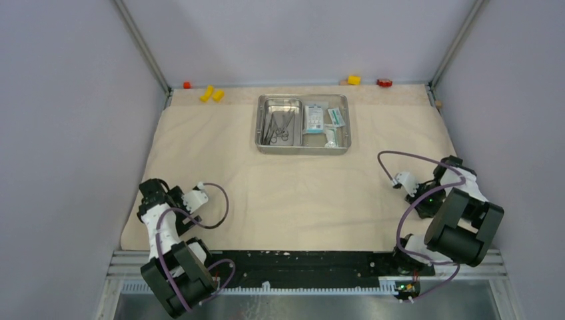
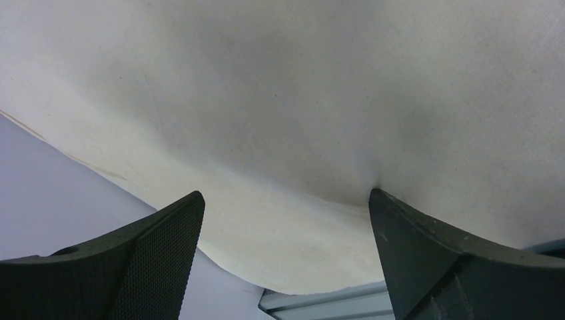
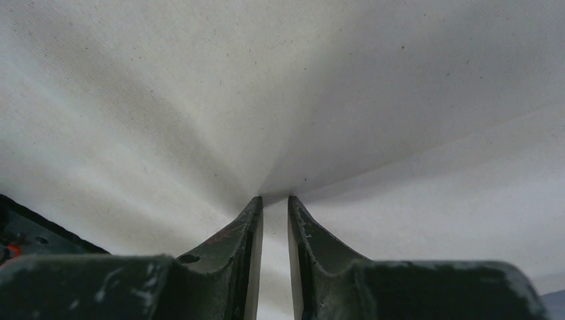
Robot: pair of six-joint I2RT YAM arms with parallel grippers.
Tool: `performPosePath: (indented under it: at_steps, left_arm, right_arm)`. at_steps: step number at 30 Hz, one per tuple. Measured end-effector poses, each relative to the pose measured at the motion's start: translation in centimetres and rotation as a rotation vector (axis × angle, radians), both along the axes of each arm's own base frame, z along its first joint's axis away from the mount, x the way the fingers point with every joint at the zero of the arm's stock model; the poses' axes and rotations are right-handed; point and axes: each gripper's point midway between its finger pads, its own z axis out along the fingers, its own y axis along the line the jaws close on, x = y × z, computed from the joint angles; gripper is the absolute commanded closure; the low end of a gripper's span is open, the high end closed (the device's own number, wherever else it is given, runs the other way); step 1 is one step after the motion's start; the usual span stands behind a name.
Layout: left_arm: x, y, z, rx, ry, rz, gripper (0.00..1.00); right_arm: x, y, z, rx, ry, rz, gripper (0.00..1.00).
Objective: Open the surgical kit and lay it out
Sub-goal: Smooth out the surgical kit at the center of the board.
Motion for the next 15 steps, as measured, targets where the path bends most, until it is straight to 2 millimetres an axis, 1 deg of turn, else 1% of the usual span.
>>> performPosePath:
  at_steps: [4, 7, 9, 10, 12, 15]
  left_arm:
    - [-1.1, 0.1, 0.0, 0.007, 0.05, 0.011, 0.01]
    - [-2.1, -0.8, 0.0, -0.039, 0.096, 0.012, 0.01]
    - [-2.2, -1.5, 0.5, -0.078, 0.104, 0.008, 0.01]
    - [-1.9, -1.8, 1.0, -0.098, 0.091, 0.005, 0.01]
    - [-0.7, -2.3, 2.3, -0.138, 0.037, -0.001, 0.01]
    - [2.0, -3.1, 4.3, -0.212, -0.086, 0.004, 0.01]
  right_arm:
    - [-0.5, -0.5, 0.8, 0.015, 0.022, -0.022, 0.78]
    - [-0.1, -1.3, 1.8, 0.021, 0.003, -0.039, 0.78]
    - [-0.2, -1.5, 2.0, 0.03, -0.004, -0.044, 0.78]
    - [-0.4, -1.6, 2.0, 0.037, -0.002, -0.047, 0.77]
    - [-0.8, -1.5, 2.0, 0.052, 0.005, -0.052, 0.78]
    - [-1.2, -1.8, 2.0, 0.062, 0.002, -0.062, 0.77]
